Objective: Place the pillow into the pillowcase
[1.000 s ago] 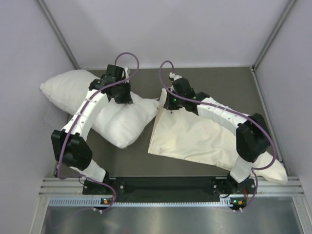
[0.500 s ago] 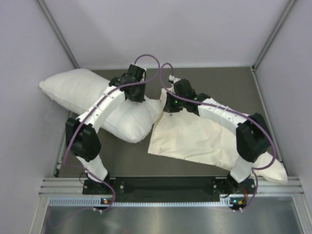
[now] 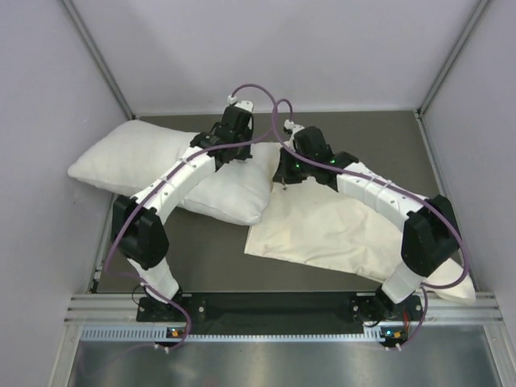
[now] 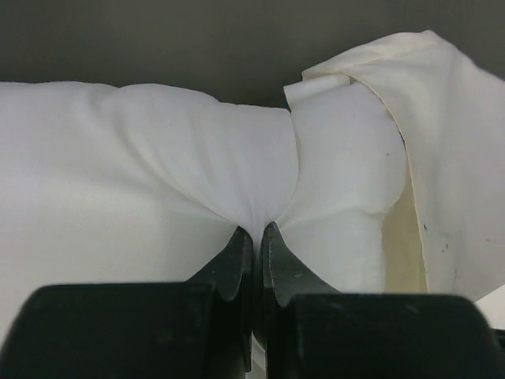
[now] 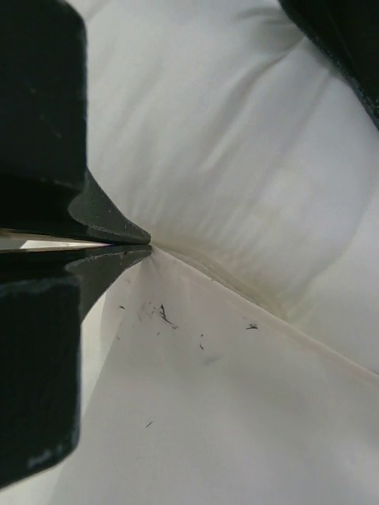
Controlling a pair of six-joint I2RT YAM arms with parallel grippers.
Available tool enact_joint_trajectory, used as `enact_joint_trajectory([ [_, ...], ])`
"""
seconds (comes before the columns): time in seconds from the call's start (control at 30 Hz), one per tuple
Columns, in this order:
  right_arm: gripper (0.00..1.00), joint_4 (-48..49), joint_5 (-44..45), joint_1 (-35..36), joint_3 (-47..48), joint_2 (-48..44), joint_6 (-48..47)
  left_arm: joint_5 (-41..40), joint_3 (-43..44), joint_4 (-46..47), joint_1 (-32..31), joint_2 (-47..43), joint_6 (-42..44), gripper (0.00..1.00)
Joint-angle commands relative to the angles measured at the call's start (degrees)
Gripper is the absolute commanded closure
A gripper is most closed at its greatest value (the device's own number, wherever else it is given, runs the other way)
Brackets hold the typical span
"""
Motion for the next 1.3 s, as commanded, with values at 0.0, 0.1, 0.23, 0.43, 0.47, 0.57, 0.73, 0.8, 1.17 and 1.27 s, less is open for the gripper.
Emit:
enact_joint_trajectory([
  [0.0, 1.00, 0.14, -0.53, -1.09, 3.31, -3.69, -0.49, -0.84, -1.37, 15.17, -4.20, -6.51, 0.87, 1.00],
  [0.1, 1.00, -0.03, -1.05, -1.35, 3.14, -3.60, -0.57, -1.20, -9.98, 22.55, -6.05, -9.41, 1.05, 1.00],
  [0.23, 1.00, 0.05, -1.76, -1.35, 2.26, -3.34, -0.40, -2.78, -18.16, 28.01, -6.76, -8.80, 1.23, 1.00],
  [0.43, 0.84, -0.74, 1.31, -1.35, -0.37, -4.39, -0.92, -5.59, -23.88, 31.09, -6.85, -8.45, 2.37, 1.00],
  [0.47, 0.72, -0.74, 2.10, -1.35, -1.77, -4.74, -1.01, -5.59, -24.32, 31.18, -6.85, -8.45, 2.54, 1.00],
  [0.57, 0.39, -0.65, 6.48, -0.22, -5.21, -7.28, -1.01, -6.56, -24.68, 30.56, -6.85, -7.92, 2.81, 1.00],
  [0.73, 0.32, 1.63, 10.11, 1.11, -9.95, -9.66, -0.14, -6.82, -26.43, 31.44, -6.85, -8.01, 2.55, 1.00],
  [0.8, 0.32, 3.12, 11.69, 1.11, -10.40, -9.22, 0.30, -6.65, -26.79, 31.62, -6.85, -8.18, 2.28, 1.00],
  [1.17, 0.37, 6.82, 16.08, 1.11, -6.97, -0.97, 0.04, -7.26, -29.07, 32.41, -6.85, -10.47, 2.19, 1.00],
  [1.27, 0.37, 6.82, 18.10, 2.16, -5.48, 1.40, -0.05, -7.18, -29.07, 32.50, -6.85, -10.64, 2.37, 1.00],
])
